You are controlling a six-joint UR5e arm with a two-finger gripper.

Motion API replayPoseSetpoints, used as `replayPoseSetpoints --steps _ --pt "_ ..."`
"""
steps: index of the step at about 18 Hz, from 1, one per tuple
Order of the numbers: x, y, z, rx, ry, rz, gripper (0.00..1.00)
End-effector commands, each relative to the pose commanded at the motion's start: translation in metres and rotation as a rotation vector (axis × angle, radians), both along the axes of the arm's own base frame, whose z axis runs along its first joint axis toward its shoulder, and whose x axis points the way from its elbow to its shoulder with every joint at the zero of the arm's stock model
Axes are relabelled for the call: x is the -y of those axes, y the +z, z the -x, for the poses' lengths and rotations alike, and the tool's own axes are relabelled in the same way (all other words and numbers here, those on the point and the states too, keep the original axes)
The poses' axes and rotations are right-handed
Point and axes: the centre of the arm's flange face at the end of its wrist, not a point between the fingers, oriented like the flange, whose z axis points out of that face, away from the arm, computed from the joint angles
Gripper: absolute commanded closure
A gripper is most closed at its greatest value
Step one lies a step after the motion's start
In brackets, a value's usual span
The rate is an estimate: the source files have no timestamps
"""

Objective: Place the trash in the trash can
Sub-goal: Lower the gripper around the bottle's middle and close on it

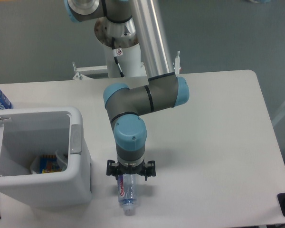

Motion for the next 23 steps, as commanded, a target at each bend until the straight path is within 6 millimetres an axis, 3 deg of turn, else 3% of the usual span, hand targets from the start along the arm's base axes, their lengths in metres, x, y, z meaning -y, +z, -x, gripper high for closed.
replayPoseSetpoints --steps 23 --pt "0.005 -0.014 -0.010 -0.015 -0.023 0.053 0.00"
